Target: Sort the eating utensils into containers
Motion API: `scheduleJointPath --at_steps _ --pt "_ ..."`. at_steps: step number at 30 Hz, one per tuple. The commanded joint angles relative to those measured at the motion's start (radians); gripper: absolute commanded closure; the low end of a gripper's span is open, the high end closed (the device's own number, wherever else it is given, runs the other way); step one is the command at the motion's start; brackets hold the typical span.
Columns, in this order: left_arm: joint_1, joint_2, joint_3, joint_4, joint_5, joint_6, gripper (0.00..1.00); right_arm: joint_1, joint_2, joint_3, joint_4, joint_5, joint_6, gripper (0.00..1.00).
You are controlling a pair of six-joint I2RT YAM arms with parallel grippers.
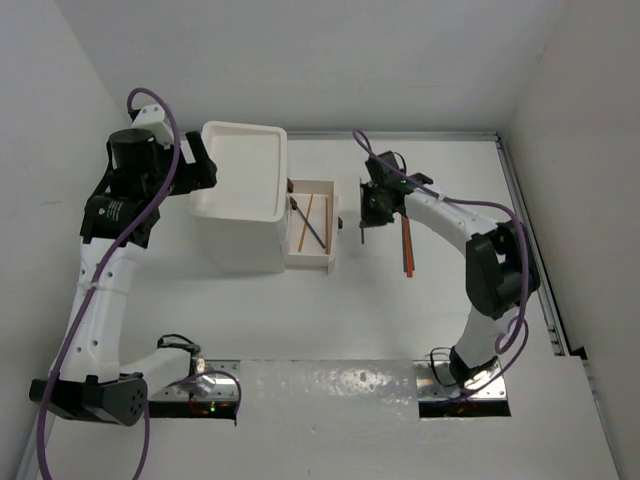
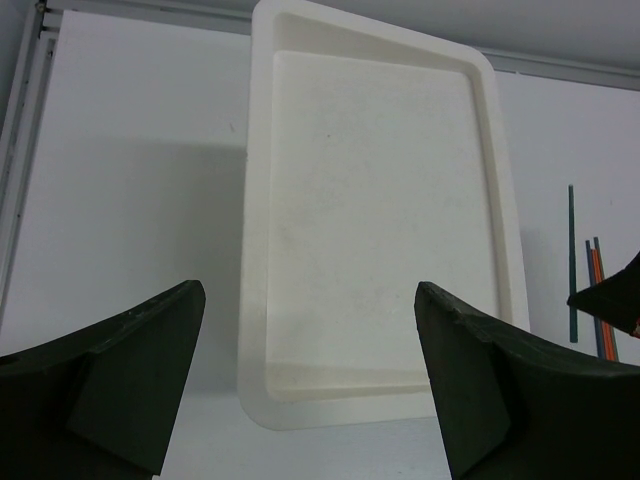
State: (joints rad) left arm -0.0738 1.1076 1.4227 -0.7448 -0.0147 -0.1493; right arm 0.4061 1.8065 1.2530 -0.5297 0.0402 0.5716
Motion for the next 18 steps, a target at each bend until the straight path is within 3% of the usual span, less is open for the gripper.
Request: scheduleJointPath --at_steps 1,11,14,15,18 --pt "-0.012 -0.023 0.001 0.035 0.002 -0.012 0.16 0.086 -0.047 0.130 0.026 -0.088 0.056 1.00" --pt "-0.014 -0.025 0.008 0.021 -0.001 -0.007 0.16 0.191 0.143 0.287 0.122 -0.141 0.185 1.00" --pt "-0.014 -0.028 0.005 0.018 -0.005 -0.006 0.16 0.197 0.188 0.318 0.129 -0.148 0.205 0.90" --pt "-0.014 -0.029 0.005 0.018 -0.007 -0.006 0.16 0.198 0.189 0.319 0.131 -0.140 0.208 0.79" --pt "-0.014 -0.029 0.005 0.018 -0.004 -0.004 0.16 0.200 0.154 0.306 0.110 -0.096 0.180 0.66"
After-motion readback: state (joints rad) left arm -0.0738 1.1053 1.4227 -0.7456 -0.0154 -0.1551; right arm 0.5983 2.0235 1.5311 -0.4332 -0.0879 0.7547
